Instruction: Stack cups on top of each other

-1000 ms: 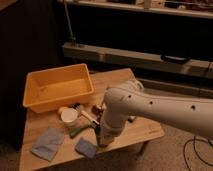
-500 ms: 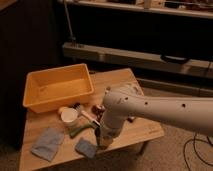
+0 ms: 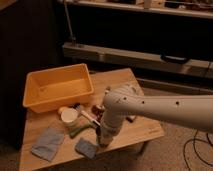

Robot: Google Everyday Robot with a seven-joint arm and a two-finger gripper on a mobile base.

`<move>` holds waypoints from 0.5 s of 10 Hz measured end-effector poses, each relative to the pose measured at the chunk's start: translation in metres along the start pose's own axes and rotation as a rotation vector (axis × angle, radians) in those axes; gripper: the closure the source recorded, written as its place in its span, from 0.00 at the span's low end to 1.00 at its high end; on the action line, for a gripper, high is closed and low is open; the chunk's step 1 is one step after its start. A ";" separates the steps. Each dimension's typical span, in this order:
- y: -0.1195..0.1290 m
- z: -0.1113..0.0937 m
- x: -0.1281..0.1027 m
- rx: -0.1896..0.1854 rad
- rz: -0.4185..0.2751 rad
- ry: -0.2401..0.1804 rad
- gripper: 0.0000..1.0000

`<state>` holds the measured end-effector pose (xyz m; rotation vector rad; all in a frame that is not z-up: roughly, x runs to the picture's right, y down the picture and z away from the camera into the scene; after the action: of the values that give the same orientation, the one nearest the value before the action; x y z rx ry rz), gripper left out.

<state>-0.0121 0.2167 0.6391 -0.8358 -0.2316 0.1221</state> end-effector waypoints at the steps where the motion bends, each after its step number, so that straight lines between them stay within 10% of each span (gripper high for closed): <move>1: -0.005 0.003 0.001 0.003 0.004 0.001 1.00; 5: -0.009 0.010 0.003 0.005 0.019 0.004 0.90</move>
<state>-0.0112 0.2186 0.6533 -0.8329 -0.2193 0.1389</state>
